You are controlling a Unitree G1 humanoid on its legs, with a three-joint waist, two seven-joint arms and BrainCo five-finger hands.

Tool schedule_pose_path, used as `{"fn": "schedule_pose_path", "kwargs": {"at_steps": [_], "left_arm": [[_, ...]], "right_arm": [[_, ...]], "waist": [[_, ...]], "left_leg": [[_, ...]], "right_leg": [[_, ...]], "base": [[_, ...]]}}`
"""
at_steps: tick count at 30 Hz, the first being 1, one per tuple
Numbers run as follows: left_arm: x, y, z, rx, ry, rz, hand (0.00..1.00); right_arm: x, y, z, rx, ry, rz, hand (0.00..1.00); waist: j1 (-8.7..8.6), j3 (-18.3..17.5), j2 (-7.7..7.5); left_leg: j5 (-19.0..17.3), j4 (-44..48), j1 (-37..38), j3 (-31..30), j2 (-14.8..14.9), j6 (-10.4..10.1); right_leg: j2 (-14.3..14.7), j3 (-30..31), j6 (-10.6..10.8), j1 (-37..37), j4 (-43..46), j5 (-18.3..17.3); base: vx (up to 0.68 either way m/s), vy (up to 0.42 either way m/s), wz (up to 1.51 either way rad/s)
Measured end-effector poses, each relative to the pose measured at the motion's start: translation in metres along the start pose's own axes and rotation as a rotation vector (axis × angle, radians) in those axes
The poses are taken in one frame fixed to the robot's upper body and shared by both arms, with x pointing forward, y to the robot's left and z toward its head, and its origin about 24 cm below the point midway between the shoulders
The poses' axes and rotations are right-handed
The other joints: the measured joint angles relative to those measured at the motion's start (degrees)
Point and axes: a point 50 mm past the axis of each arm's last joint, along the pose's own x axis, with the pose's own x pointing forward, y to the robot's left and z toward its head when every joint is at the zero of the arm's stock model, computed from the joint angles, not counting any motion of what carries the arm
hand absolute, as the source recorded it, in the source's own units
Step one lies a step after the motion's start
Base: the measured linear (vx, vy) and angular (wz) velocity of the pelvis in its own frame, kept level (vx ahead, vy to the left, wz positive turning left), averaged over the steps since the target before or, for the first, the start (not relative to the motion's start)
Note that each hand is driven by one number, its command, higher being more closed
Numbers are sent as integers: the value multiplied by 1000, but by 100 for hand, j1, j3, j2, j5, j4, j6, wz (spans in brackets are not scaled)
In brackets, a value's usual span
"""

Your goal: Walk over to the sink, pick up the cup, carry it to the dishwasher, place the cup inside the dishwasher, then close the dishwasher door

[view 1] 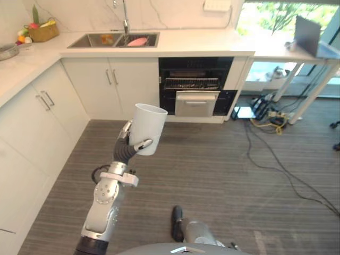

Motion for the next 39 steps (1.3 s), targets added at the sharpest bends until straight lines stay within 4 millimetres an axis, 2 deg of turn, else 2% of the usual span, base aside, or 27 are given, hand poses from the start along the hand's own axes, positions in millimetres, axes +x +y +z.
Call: {"fn": "schedule_pose_path", "kwargs": {"at_steps": [4,5,7,8,9,10,11,12,13,15,16,17,18,19,21,22,23,24,26,29,31,32,34,35,37,38,39], "left_arm": [[1,0,6,25,-26,24,100],[1,1,8,42,-34,34,100],[0,3,8,63,-31,55,100],[0,3,8,59,-33,76,100],[-1,6,8,60,-35,93,100],[-1,6,7,44,-37,115,100],[-2,6,6,36,-32,123,100],[-5,6,1,28,-12,137,100],[-8,8,-3,26,9,158,100],[-11,12,-4,27,17,191,100],[-12,15,-3,26,12,209,100],[-13,16,-3,27,10,217,100],[-13,17,-1,29,-1,232,100],[-14,17,0,30,-9,245,100],[-19,18,-1,31,-1,279,100],[-22,20,-3,37,12,307,100],[-24,22,-4,41,16,320,100],[-27,29,-7,51,33,341,100],[-27,36,-8,59,43,351,100],[-27,47,-11,72,42,402,100],[-31,57,-17,87,69,461,100],[-32,60,-16,97,65,482,100],[-33,62,-15,99,62,519,100],[-33,62,-15,98,62,522,100],[-32,63,-10,100,35,543,100],[-32,63,-10,101,34,551,100],[-32,63,-10,101,33,558,100]], "right_arm": [[1,4,7,7,-10,-5,0],[1,2,7,3,-9,-10,0],[1,-2,7,-9,-1,-18,0],[1,-9,7,4,9,-44,0],[-1,-8,4,28,19,-48,0],[0,-9,4,34,23,-53,0],[0,-9,4,34,28,-55,0],[1,-8,4,40,35,-59,0],[0,-10,1,42,49,-70,0],[1,-6,2,33,49,-48,0],[3,1,6,17,37,-19,0],[3,4,6,5,35,-8,0],[6,10,13,-5,8,18,0],[10,17,24,-27,-33,38,0],[11,29,39,-74,-115,76,0],[8,35,46,-109,-169,93,0],[6,37,47,-115,-187,94,0],[3,49,45,-110,-203,113,0],[-5,62,52,-80,-268,131,0],[-5,70,72,-76,-351,149,0],[-3,73,80,-59,-378,148,0],[-3,77,83,-55,-385,165,0],[-4,86,83,-81,-394,201,0],[-5,89,83,-88,-398,214,0],[-12,96,81,-90,-409,251,0],[-13,97,79,-92,-407,257,0],[-16,96,75,-91,-405,262,0]], "waist": [[52,44,-39],[57,38,6],[51,-23,111],[56,-79,230],[101,-139,185],[112,-130,232],[129,-108,212],[171,-94,185],[250,-98,146],[389,-93,63],[444,-102,-36],[459,-122,-75],[470,-158,-111],[450,-173,-88],[410,-231,16],[373,-266,74],[370,-279,85],[353,-340,-213],[215,-429,-556],[249,-457,-884],[245,-436,-901],[280,-405,-863],[280,-385,-750],[255,-420,-688],[184,-458,-632],[170,-459,-626],[128,-473,-634]], "left_leg": [[534,567,180,30,135,23],[790,907,129,57,220,114],[1563,1736,-211,173,463,44],[2586,2559,-671,144,739,-590],[3584,3327,-1158,111,906,-1080],[3971,4970,-1984,103,1117,-1143],[3868,5678,-2335,137,1148,-987],[3438,6666,-2906,267,1193,-535],[3002,6931,-3297,507,1270,-360],[2512,6418,-3739,936,1535,-69],[2235,5406,-3876,1260,1591,105],[2107,4711,-3878,1434,1581,132],[1984,2962,-3713,1742,1417,60],[2087,818,-3488,1677,984,-63],[2679,-1478,-3256,1410,494,-90],[3101,-1877,-3197,1492,379,-37],[3415,-1911,-3171,1423,356,152],[3642,-1700,-2994,1451,225,209],[3238,-1405,-2966,1305,25,285],[2494,-788,-2827,1291,-230,339],[2002,-588,-2325,1301,-360,427],[1790,-632,-2009,1361,-432,456],[1676,-920,-1550,1423,-414,462],[1667,-1018,-1470,1412,-376,440],[1656,-1250,-1333,1425,-236,257],[1657,-1290,-1309,1429,-203,217],[1604,-1254,-1310,1419,-170,116]], "right_leg": [[-187,-138,-2,10,1288,-1184],[-146,-168,7,119,1412,-1474],[-84,-419,-8,394,1352,-1882],[-80,-633,-8,657,1181,-1965],[-37,-665,9,738,1086,-1976],[47,-597,-29,886,1048,-2107],[63,-549,-35,983,1026,-2174],[108,-435,71,1283,816,-2195],[143,-308,166,1643,503,-2094],[218,-36,328,2132,-37,-1968],[243,144,377,2458,-423,-1878],[254,208,421,2572,-614,-1827],[281,354,478,2688,-850,-1786],[292,599,533,2719,-928,-1819],[403,930,668,2789,-954,-1903],[508,1099,763,2943,-989,-1959],[553,1134,801,3049,-1000,-1984],[378,1220,892,3260,-971,-2075],[77,1195,916,3131,-486,-2041],[-396,1081,1021,2615,1250,-1756],[-829,885,940,2234,2832,-733],[-1172,813,648,1851,3794,-760],[-1426,630,373,1222,4335,-1308],[-1429,540,398,1044,4205,-1443],[-1207,295,614,455,2578,-1690],[-1097,279,636,409,1962,-1667],[-838,349,684,401,712,-1347]], "base": [[422,-183,14],[362,-193,-7],[394,-151,-21],[456,-20,-34],[528,-18,-42],[409,-25,-37],[402,-77,-41],[427,-82,-51],[443,-85,-59],[474,-72,-75],[563,-77,-77],[520,-61,-79],[415,-24,-83],[443,60,-91],[551,181,-94],[521,215,-85],[523,235,-81],[402,168,-43],[410,145,3],[468,193,19],[459,218,0],[248,119,-12],[233,101,-20],[205,93,-8],[180,44,-5],[204,-38,-6],[318,-97,7]]}}
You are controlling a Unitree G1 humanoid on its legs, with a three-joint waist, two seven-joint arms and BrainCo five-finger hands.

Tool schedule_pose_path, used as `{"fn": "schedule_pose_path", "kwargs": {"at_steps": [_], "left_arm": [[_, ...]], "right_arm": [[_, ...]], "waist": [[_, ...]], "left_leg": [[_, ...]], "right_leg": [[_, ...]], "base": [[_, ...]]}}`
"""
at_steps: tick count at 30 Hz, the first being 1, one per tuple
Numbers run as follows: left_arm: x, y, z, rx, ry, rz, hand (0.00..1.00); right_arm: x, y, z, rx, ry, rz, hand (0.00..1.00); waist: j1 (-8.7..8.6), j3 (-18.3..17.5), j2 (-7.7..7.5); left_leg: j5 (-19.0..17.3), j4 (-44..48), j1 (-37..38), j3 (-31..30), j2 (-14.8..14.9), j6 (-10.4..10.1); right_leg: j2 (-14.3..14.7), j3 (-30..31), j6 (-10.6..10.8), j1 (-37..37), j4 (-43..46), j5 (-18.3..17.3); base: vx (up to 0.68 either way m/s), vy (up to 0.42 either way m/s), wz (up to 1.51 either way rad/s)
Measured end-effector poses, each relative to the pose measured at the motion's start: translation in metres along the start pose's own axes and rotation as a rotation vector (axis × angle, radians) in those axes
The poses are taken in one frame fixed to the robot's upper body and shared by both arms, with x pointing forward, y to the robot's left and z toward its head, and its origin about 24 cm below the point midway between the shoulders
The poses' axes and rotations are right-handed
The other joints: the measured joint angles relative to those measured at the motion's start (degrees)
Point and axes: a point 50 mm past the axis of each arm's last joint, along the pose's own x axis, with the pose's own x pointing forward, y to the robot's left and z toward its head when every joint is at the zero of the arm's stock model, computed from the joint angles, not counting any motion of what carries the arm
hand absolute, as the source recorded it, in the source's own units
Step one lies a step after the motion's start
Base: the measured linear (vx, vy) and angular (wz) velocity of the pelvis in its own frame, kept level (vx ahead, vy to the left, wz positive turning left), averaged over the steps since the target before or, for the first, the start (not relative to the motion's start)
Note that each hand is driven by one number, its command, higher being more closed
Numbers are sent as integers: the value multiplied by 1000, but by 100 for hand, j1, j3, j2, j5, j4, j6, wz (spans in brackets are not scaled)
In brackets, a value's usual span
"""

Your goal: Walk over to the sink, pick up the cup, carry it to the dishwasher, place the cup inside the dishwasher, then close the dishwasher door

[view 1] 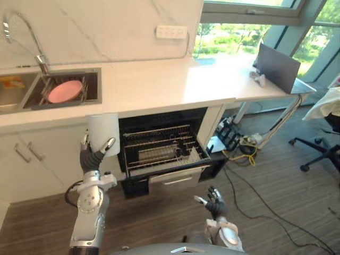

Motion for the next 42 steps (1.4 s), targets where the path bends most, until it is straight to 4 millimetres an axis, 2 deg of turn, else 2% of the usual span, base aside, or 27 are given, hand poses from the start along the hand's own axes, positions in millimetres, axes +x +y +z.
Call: {"fn": "schedule_pose_path", "kwargs": {"at_steps": [1,2,3,4,6,7,10,12,17,23,28,35,39,40,41,42], "left_arm": [[0,1,0,3,-3,14,100],[1,2,-1,8,-2,19,100],[-3,-2,-9,-11,38,38,100],[-5,-8,-10,-33,44,35,100],[-7,-16,-11,-46,41,20,100],[-8,-17,-10,-43,32,17,100],[-7,-17,-6,-40,12,18,100],[-7,-17,-1,-49,-13,23,100],[-7,-15,1,-55,-26,30,100],[-7,-16,1,-55,-27,6,100],[-8,-15,-1,-52,-21,9,100],[-7,-13,0,-30,-29,12,100],[-6,-10,1,19,-46,-11,100],[-6,-10,2,29,-49,-16,100],[-4,-8,3,70,-64,-39,100],[-2,-8,4,86,-73,-52,100]], "right_arm": [[-6,0,-4,12,-1,-5,0],[-7,0,-6,14,1,-8,0],[-8,-3,-7,7,4,-15,0],[-10,-7,-5,-3,-6,-18,0],[-8,-6,-1,-6,-22,-11,0],[-7,-5,1,-5,-29,-8,0],[-6,-4,3,-3,-36,-4,0],[-6,-4,3,-1,-36,21,0],[-7,0,2,14,-37,92,0],[-3,2,15,61,-104,107,0],[0,12,51,94,-269,181,0],[0,16,71,115,-350,213,0],[-1,11,83,150,-405,211,0],[-1,9,84,153,-409,205,0],[-1,6,88,157,-424,193,0],[-1,5,90,157,-436,189,0]], "waist": [[-42,-30,-178],[-72,-39,-281],[-68,17,-19],[-62,-16,111],[-10,-68,233],[4,-86,250],[89,-115,229],[191,-127,216],[201,-137,220],[214,-142,204],[246,-140,198],[265,-126,222],[258,-119,238],[256,-113,249],[225,-50,276],[208,26,255]], "left_leg": [[-91,113,10,-109,-113,-113],[-169,147,60,-195,-169,-143],[-200,157,148,-245,62,-182],[-280,135,180,-282,166,-270],[-346,90,195,-287,287,-306],[-384,74,197,-288,360,-335],[-417,51,194,-251,428,-352],[-403,-24,182,-175,406,-366],[-327,-165,184,-161,231,-304],[-276,-304,198,-161,103,-219],[-282,-313,200,-164,103,-210],[-275,-313,167,-211,109,-214],[-214,-332,93,-358,109,-206],[-214,-283,61,-405,116,-205],[-245,172,-194,-504,144,-254],[-252,630,-422,-492,157,-265]], "right_leg": [[99,144,-112,13,-812,1010],[85,124,-103,67,-857,1031],[245,51,-167,270,-1023,1114],[389,4,-157,415,-1285,1127],[603,-21,-165,597,-1704,1222],[730,-16,-181,716,-1984,1329],[872,25,-180,893,-2460,1550],[884,94,-161,911,-2677,1678],[827,161,-78,990,-3057,1914],[757,181,-45,1036,-3270,2057],[754,182,-47,1049,-3271,2061],[746,128,-48,1050,-3272,2060],[699,-49,-51,1069,-3272,2035],[676,-92,-46,1081,-3271,2005],[603,-245,-31,1151,-3271,1841],[546,-285,-21,1205,-3271,1824]], "base": [[351,-123,16],[367,-127,9],[269,-105,-1],[243,-85,-11],[161,-71,-12],[95,-60,-12],[41,-18,-12],[26,51,-14],[13,58,-3],[-32,39,-1],[-39,14,0],[-25,9,4],[-14,9,21],[-16,19,61],[-24,32,71],[-59,27,121]]}}
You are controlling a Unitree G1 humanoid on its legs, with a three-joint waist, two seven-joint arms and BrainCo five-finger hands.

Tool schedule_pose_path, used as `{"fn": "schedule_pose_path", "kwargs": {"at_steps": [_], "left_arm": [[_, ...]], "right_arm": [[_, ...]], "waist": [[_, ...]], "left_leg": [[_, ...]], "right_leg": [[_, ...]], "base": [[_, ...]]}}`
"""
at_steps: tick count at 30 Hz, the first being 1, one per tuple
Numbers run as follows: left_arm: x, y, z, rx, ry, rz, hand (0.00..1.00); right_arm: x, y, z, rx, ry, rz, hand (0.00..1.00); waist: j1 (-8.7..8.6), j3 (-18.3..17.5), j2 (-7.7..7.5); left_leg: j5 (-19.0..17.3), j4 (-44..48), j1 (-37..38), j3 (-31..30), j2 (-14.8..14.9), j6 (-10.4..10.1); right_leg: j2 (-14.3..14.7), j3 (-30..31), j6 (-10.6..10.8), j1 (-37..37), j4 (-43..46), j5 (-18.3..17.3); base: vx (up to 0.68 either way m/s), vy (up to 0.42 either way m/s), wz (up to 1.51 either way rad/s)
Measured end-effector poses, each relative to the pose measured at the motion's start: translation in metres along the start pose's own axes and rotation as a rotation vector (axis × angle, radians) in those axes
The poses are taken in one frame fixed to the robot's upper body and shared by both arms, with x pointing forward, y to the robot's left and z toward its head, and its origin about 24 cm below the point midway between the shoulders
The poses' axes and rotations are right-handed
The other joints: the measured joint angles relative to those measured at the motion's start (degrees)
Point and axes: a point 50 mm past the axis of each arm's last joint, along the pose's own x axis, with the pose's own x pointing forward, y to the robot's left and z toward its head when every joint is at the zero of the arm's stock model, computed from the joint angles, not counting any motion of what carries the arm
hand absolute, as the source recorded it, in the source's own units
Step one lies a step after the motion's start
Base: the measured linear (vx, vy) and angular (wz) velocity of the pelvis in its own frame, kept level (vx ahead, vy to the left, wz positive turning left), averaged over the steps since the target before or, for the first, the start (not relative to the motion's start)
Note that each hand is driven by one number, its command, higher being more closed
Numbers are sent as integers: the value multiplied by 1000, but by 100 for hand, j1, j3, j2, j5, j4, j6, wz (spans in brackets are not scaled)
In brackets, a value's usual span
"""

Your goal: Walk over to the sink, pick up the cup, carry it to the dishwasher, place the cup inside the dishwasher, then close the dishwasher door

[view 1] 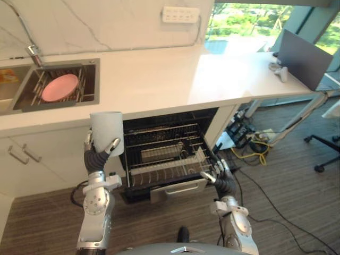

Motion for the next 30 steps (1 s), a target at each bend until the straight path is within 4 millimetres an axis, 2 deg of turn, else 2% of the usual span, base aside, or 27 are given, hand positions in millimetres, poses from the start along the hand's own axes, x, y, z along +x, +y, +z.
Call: {"fn": "schedule_pose_path", "kwargs": {"at_steps": [1,2,3,4,5,6,8,9,10,11,12,13,14,15,18,22,26,28,29,30], "left_arm": [[3,0,3,11,-16,-10,100],[4,0,3,11,-18,-10,100],[3,2,2,17,-15,-3,100],[3,4,0,23,-11,4,100],[2,5,0,24,-12,7,100],[1,7,1,20,-29,10,100],[-3,9,3,17,-51,7,100],[-6,11,3,16,-52,3,100],[-8,12,1,21,-42,-8,100],[-8,14,-1,32,-30,-13,100],[-10,15,-3,40,-22,-26,100],[-8,15,-1,47,-32,-40,100],[-7,14,0,50,-36,-51,100],[-5,12,1,54,-45,-71,100],[-1,8,4,52,-57,-113,100],[0,6,2,36,-33,-130,100],[0,9,3,39,-28,-120,100],[1,11,3,39,-24,-104,100],[-2,6,-3,-28,31,-12,100],[-2,6,-3,-28,31,-12,100]], "right_arm": [[3,-4,7,-19,-32,-6,0],[4,-5,9,-24,-36,-10,0],[8,-11,14,-43,-53,-36,0],[12,-17,21,-51,-81,-68,0],[14,-18,24,-55,-94,-75,0],[16,-23,29,-60,-116,-106,0],[17,-27,35,-73,-149,-114,0],[15,-31,37,-92,-150,-110,0],[11,-37,36,-92,-140,-128,0],[9,-38,31,-74,-119,-147,0],[0,-38,22,-43,-98,-178,0],[-5,-35,15,-14,-80,-194,0],[-6,-34,14,-4,-79,-200,0],[-6,-32,13,5,-80,-201,0],[1,-26,15,17,-96,-177,0],[5,-20,15,19,-96,-146,0],[8,-6,10,28,-64,-69,0],[12,4,10,34,-59,-14,0],[19,30,4,32,1,155,0],[19,30,4,32,1,155,0]], "waist": [[-46,186,41],[-50,226,53],[34,317,56],[76,316,154],[65,312,176],[3,295,209],[-40,161,303],[-44,46,481],[-129,-68,662],[-153,-90,591],[-250,-114,453],[-320,-103,311],[-344,-95,291],[-374,-167,167],[-332,-227,127],[-331,-220,291],[-283,-225,280],[-300,-212,245],[-270,-356,159],[-270,-357,159]], "left_leg": [[82,1259,-531,5,135,-169],[129,1451,-615,13,159,-260],[117,1834,-745,115,266,-349],[-76,1792,-687,412,517,-171],[-131,1649,-603,509,615,-90],[-122,1229,-443,452,722,-77],[128,339,-216,-52,736,-217],[318,-248,-49,-173,823,-246],[562,-715,38,-70,898,-805],[537,-743,77,38,753,-637],[544,-828,95,77,603,-580],[591,-888,126,64,464,-568],[606,-900,126,58,410,-552],[615,-921,138,55,322,-541],[615,-1001,236,151,288,-546],[609,-1184,353,259,320,-580],[695,-1480,535,485,434,-688],[787,-1564,553,530,523,-756],[874,-1668,732,735,721,-844],[874,-1668,732,735,721,-844]], "right_leg": [[-131,-157,10,208,0,-43],[-165,-200,3,258,1,-48],[-315,-270,27,329,31,-97],[-421,-267,62,367,110,-132],[-499,-254,102,383,147,-161],[-635,-215,152,396,180,-177],[-710,-22,328,244,128,-115],[-657,124,491,135,6,-1],[-603,191,636,-10,-51,201],[-746,248,679,-19,-51,233],[-857,265,689,3,-33,231],[-951,255,757,59,-9,282],[-1002,252,792,58,-7,302],[-1074,233,837,62,-5,330],[-1080,219,867,61,-3,363],[-1044,242,879,52,-3,336],[-858,367,794,-35,-3,275],[-740,390,759,-88,-3,269],[-488,538,667,-114,-4,265],[-488,538,667,-115,-4,265]], "base": [[-78,23,88],[-137,28,77],[-150,52,20],[-136,54,12],[-80,80,-1],[-43,140,-11],[-37,213,-36],[-3,308,-54],[11,314,-47],[40,292,-16],[67,219,5],[91,218,13],[97,152,16],[89,103,8],[50,36,-8],[-3,-13,-13],[-14,-40,-19],[-8,-61,-16],[0,0,0],[0,0,0]]}}
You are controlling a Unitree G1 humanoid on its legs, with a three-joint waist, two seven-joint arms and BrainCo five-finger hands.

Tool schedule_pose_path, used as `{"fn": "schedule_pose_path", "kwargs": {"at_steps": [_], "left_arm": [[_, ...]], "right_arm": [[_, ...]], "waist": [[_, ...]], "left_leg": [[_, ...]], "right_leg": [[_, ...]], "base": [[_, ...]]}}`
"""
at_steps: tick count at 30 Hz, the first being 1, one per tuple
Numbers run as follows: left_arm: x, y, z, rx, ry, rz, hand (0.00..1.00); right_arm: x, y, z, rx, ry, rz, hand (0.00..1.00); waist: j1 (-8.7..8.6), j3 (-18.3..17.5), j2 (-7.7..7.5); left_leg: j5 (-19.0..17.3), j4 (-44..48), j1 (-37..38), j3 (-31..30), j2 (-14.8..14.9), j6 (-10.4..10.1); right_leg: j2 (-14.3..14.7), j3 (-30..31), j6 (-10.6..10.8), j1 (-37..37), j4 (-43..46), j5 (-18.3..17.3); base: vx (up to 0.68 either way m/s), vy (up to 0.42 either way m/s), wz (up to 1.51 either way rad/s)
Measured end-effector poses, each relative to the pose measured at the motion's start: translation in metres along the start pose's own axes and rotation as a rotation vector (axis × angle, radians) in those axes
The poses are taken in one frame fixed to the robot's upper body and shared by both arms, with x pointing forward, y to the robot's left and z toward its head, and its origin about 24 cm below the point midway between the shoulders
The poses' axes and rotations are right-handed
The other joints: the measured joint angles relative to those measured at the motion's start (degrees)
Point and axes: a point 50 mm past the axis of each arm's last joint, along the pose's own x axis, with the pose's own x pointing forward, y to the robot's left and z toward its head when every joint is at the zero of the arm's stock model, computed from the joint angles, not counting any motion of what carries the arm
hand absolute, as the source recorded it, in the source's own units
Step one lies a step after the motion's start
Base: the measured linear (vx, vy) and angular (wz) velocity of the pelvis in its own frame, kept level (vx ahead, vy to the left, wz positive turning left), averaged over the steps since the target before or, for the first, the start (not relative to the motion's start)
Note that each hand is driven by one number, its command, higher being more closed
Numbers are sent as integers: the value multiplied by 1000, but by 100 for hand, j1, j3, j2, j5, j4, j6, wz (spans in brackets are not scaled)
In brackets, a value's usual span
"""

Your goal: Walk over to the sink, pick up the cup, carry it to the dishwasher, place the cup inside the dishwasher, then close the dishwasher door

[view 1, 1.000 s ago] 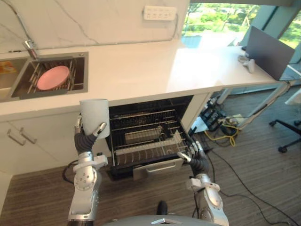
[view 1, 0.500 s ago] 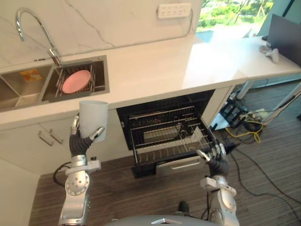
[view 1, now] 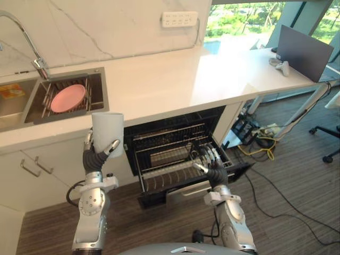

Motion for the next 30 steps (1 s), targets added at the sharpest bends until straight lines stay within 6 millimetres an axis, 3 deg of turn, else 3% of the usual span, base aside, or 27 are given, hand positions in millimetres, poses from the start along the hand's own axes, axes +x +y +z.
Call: {"fn": "schedule_pose_path", "kwargs": {"at_steps": [5,8,12,14,16,18,20,22,26,30], "left_arm": [[0,-1,0,-3,1,-2,100],[-2,-12,-2,-57,18,-51,100],[-13,-47,-5,-126,53,-227,100],[-18,-73,-11,-88,69,-361,100],[-16,-87,-15,-4,55,-401,100],[-12,-86,-13,61,17,-349,100],[-9,-77,-10,134,-31,-224,100],[-8,-75,-9,193,-71,-163,100],[-10,-88,-6,292,-168,-142,100],[-9,-100,-5,376,-260,-140,100]], "right_arm": [[0,0,0,1,1,2,0],[-4,2,2,28,5,14,0],[-9,4,10,131,-24,7,0],[-8,8,20,191,-62,17,0],[-7,11,25,251,-64,39,0],[-4,20,23,299,-38,77,0],[6,37,30,345,-40,175,0],[17,54,37,373,-59,249,0],[21,72,39,468,-39,321,0],[15,93,47,555,-26,415,0]], "waist": [[-7,0,1],[-39,2,10],[-165,-32,52],[-225,-98,148],[-199,-90,192],[-147,-72,160],[21,-62,175],[28,-50,211],[97,-7,111],[-34,73,-136]], "left_leg": [[-1,11,1,14,1,1],[7,20,-33,-145,11,6],[178,-294,-156,-608,29,137],[454,-372,-376,-490,91,413],[605,-36,-653,-570,80,256],[618,136,-718,-784,89,274],[645,22,-565,-854,97,263],[635,-93,-496,-775,87,247],[475,-75,-380,-465,78,78],[404,-56,-305,-76,10,109]], "right_leg": [[14,20,0,-11,0,-1],[8,-95,-9,77,1,-32],[-37,-774,-22,341,2,-296],[-46,-1031,2,402,53,-500],[-148,-1154,25,398,366,-651],[-190,-1129,25,490,600,-832],[-176,-1086,54,585,586,-922],[-170,-988,81,579,562,-929],[-173,-620,99,392,497,-795],[-194,-188,89,173,376,-553]], "base": [[0,0,-1],[-2,-3,22],[-4,-21,88],[38,-32,112],[73,10,106],[75,6,81],[16,-25,13],[-25,3,-18],[-81,34,-47],[-73,26,-53]]}}
